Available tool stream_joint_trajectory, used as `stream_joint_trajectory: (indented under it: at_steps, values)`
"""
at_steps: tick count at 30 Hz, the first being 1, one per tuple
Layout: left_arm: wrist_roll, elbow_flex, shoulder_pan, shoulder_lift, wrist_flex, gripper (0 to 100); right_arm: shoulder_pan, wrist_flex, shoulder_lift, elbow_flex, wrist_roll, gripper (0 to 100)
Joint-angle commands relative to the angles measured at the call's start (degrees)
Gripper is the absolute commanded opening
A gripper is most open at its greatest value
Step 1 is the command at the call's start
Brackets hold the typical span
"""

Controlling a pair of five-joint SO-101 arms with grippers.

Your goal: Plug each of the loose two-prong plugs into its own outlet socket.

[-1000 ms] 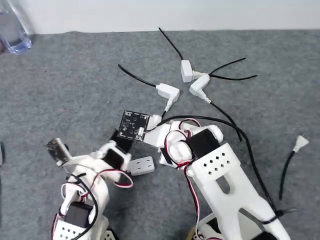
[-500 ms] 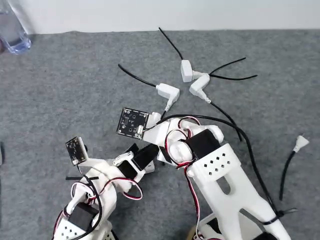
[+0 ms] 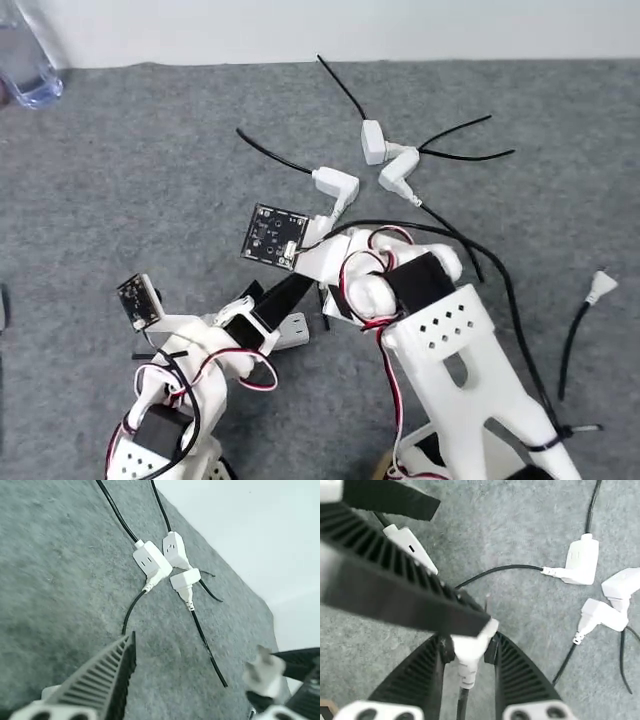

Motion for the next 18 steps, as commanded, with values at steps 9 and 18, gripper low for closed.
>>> stream_joint_trajectory:
  at_steps: [9,18]
  values:
    - [0.09,-0.48,-0.35,-0.7,-0.62,48,-2.68,9.36,-1.71,-13.45,0.26,0.9]
    - [0.09,-0.48,-0.35,-0.79,-0.62,48,-2.77,10.24,-1.71,-14.42,0.18,0.9]
